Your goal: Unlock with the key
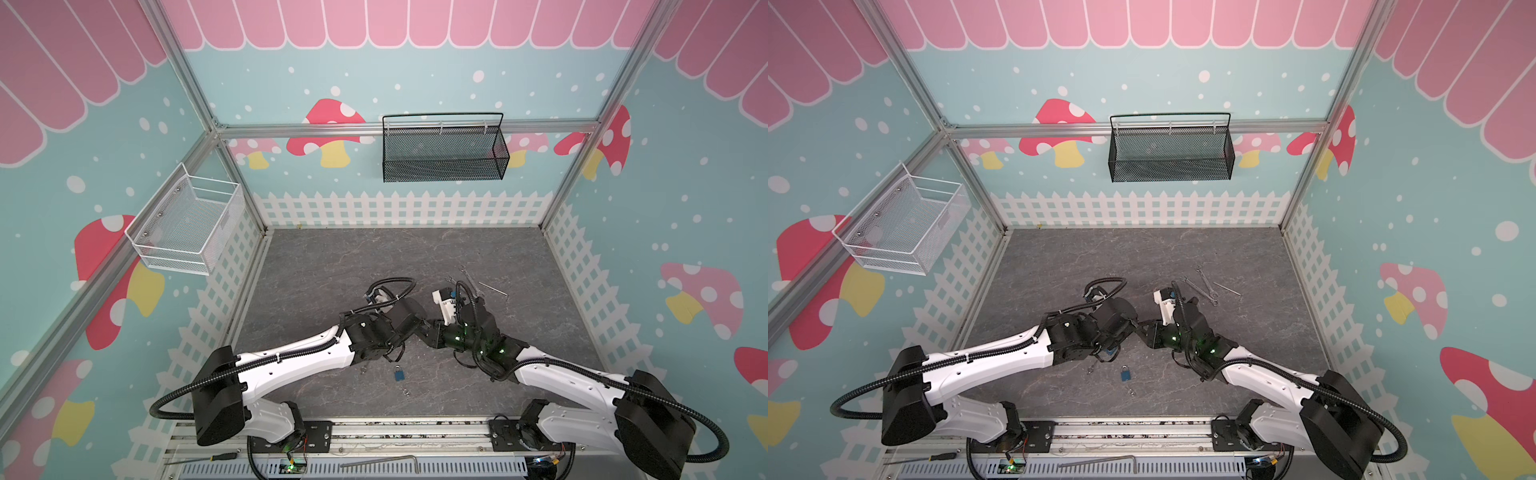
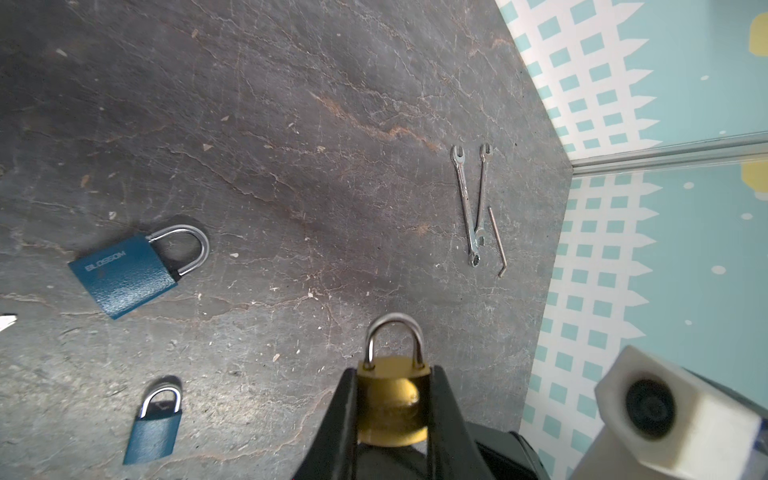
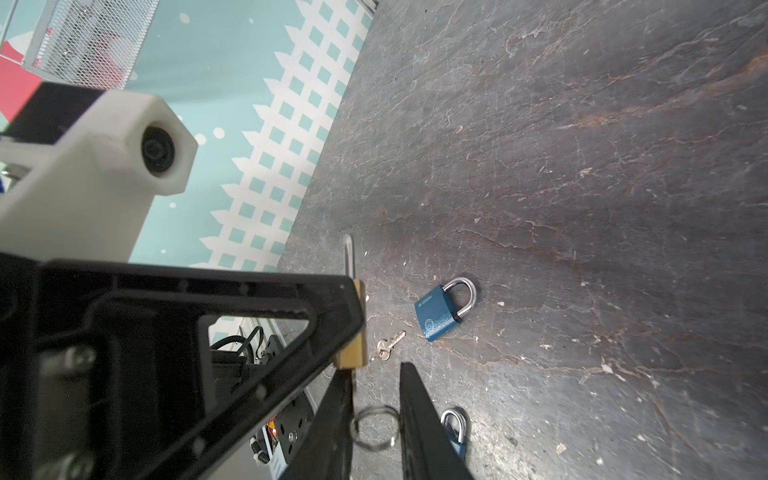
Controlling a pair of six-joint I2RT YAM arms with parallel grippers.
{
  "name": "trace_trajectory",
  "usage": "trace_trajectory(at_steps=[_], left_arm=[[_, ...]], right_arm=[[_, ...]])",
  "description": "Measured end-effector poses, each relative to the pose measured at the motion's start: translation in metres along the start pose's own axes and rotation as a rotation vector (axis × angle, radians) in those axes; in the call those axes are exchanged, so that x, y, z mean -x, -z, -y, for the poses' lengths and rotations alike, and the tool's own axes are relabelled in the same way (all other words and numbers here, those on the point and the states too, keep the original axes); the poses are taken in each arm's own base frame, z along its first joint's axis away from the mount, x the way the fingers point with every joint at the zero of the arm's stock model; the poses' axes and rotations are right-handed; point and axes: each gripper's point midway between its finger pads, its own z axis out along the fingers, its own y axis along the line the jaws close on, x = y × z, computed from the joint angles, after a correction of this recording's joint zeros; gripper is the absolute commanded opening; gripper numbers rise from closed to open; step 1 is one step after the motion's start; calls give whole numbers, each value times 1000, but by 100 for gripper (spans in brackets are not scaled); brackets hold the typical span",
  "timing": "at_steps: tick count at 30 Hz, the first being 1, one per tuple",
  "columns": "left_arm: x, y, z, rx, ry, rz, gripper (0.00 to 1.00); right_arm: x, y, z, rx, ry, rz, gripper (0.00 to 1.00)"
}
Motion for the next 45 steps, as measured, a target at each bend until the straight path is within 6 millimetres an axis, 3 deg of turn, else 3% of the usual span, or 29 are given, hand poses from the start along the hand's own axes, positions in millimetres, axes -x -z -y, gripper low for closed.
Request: trace_trajectory(at_steps=[8,21,25,34,42,45], left_arm=[[2,-1,0,-1,5,-6,0],[0,-1,2,-8,9,-16,0],[1,-1,2,-7,8,-15,0],[4,3,1,-13,12,-9,0],[5,4,3,-18,15,-6,0],[4,4,4,-22,16,-13,0]], right_arm=[[1,2,-2,9,3,9,19],[3,4,-6,22,20,17,3],[3,4,-7,27,25,16,3],[3,5,-6,22,26,18,19],[5,9,-9,23,36,27,16],[5,9,-8,22,37,25,10]])
